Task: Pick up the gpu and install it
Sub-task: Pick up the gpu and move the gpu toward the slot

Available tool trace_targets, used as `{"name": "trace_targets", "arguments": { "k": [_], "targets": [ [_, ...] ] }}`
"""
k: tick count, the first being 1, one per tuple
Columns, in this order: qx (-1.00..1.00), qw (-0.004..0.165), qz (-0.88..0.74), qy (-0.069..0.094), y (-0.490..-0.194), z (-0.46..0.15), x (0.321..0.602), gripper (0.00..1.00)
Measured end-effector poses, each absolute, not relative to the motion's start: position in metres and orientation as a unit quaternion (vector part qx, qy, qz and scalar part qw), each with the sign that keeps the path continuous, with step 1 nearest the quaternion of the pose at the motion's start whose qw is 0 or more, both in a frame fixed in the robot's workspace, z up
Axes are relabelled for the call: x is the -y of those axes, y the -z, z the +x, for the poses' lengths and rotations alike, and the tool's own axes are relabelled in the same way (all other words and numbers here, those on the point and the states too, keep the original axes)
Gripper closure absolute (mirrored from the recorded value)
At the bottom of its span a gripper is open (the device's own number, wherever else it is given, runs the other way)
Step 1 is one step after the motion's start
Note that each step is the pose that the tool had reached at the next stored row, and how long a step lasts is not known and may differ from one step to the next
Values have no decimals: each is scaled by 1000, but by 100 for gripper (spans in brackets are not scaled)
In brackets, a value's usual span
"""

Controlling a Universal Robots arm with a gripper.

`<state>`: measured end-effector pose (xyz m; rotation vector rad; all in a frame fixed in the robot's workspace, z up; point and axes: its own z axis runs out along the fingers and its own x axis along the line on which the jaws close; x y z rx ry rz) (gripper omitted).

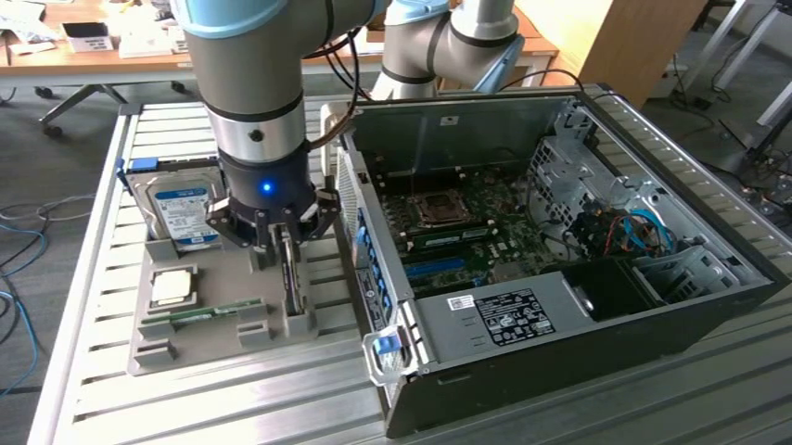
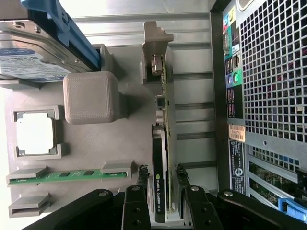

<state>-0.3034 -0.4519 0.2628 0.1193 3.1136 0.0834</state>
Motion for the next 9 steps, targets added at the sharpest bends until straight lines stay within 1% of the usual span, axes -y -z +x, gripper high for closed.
{"name": "trace_targets", "arguments": {
  "k": [9],
  "targets": [
    [-999,12,38,-27,-255,-302,450,64]
  ]
}}
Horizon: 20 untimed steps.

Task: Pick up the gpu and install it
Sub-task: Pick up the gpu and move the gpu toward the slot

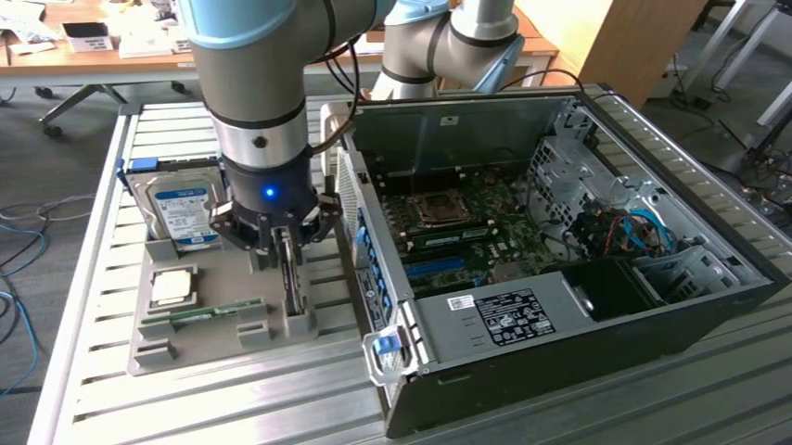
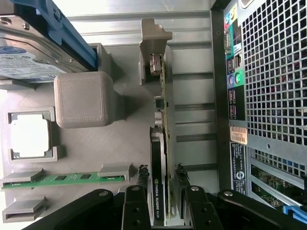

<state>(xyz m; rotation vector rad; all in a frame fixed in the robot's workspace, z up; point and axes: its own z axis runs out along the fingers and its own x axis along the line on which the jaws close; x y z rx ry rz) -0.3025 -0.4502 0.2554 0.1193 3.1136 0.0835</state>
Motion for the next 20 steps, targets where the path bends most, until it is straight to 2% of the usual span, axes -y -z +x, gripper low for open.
{"name": "trace_targets", "arguments": {
  "k": [20],
  "targets": [
    [-999,12,38,-27,-238,-302,442,64]
  ]
}}
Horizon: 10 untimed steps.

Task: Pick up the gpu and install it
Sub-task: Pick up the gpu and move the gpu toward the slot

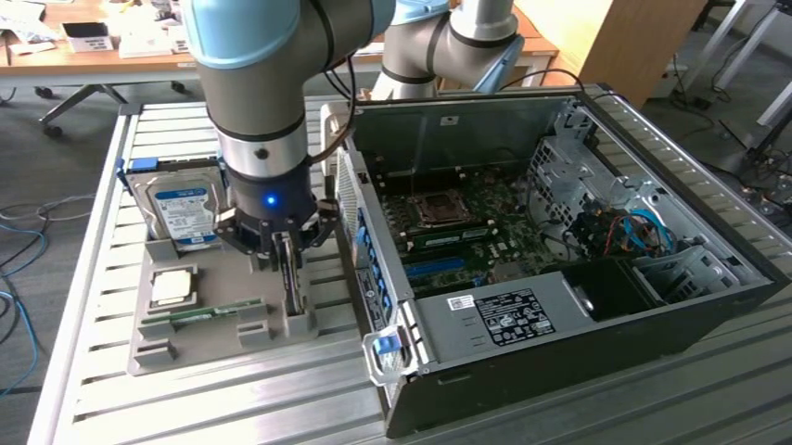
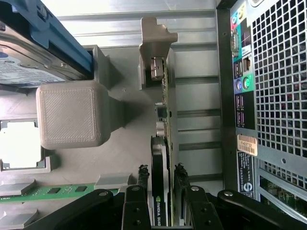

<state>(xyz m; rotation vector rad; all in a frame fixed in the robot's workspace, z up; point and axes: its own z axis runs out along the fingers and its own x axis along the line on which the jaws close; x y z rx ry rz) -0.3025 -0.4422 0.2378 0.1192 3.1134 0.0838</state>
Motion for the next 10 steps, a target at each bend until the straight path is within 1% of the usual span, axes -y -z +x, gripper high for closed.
{"name": "trace_targets", "arguments": {
  "k": [10],
  "targets": [
    [-999,12,38,-27,-231,-302,439,64]
  ]
}}
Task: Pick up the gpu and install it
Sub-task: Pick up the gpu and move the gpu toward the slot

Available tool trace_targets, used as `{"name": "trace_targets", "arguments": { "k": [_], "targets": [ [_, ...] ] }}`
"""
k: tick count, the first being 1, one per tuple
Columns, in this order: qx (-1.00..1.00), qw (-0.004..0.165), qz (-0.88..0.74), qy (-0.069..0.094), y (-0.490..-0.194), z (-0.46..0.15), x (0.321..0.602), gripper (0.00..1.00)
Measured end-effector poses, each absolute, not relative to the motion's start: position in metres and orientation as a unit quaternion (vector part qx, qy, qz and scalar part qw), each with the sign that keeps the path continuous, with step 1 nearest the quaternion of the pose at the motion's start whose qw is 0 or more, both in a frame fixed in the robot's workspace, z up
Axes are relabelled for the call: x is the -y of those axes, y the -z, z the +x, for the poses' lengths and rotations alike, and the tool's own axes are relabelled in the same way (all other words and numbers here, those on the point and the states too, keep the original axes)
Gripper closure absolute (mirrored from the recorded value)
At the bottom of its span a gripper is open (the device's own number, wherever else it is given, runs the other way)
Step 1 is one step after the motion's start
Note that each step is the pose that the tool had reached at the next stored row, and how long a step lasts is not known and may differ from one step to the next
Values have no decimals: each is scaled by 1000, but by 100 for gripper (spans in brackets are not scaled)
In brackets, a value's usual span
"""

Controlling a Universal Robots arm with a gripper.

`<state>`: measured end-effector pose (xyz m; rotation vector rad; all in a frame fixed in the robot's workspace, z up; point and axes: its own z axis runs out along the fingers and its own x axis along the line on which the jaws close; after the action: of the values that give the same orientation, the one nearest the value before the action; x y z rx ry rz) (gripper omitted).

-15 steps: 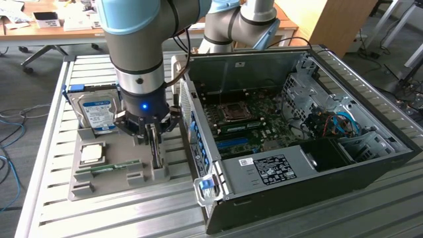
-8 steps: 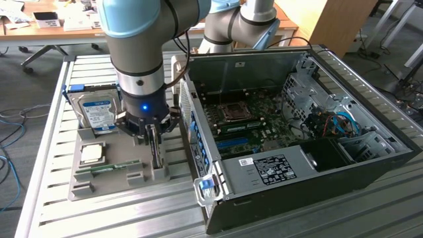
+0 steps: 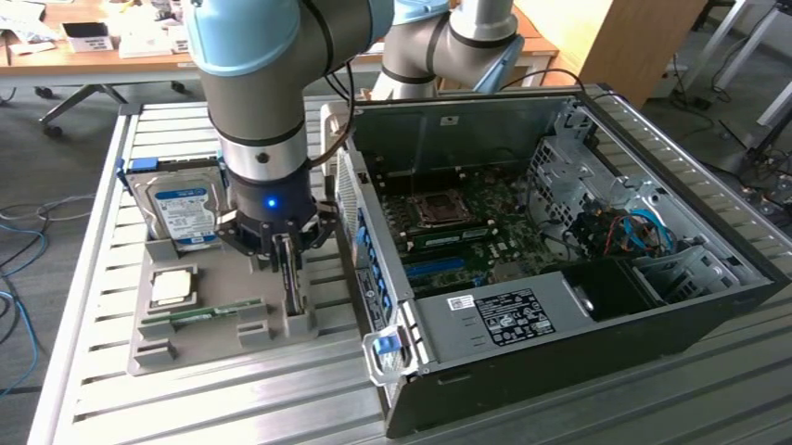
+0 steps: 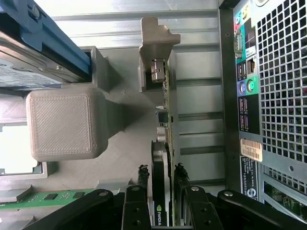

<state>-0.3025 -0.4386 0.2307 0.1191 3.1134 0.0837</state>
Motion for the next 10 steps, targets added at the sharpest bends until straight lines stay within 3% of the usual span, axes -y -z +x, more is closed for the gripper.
{"name": "trace_targets", "arguments": {
  "k": [10],
  "targets": [
    [-999,12,38,-27,-229,-301,438,64]
  ]
}}
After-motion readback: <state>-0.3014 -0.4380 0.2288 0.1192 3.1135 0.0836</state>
